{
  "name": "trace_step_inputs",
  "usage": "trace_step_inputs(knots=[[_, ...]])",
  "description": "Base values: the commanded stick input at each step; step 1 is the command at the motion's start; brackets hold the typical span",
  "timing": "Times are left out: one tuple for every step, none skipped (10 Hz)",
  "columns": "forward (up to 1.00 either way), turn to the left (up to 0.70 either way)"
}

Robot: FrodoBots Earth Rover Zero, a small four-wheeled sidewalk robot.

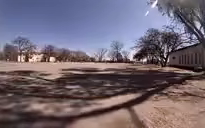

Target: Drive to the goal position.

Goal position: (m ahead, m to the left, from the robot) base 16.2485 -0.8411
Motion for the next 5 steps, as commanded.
trace_step_inputs(knots=[[1.00, 0.00], [1.00, 0.00], [1.00, 0.00], [1.00, 0.00], [1.00, 0.00]])
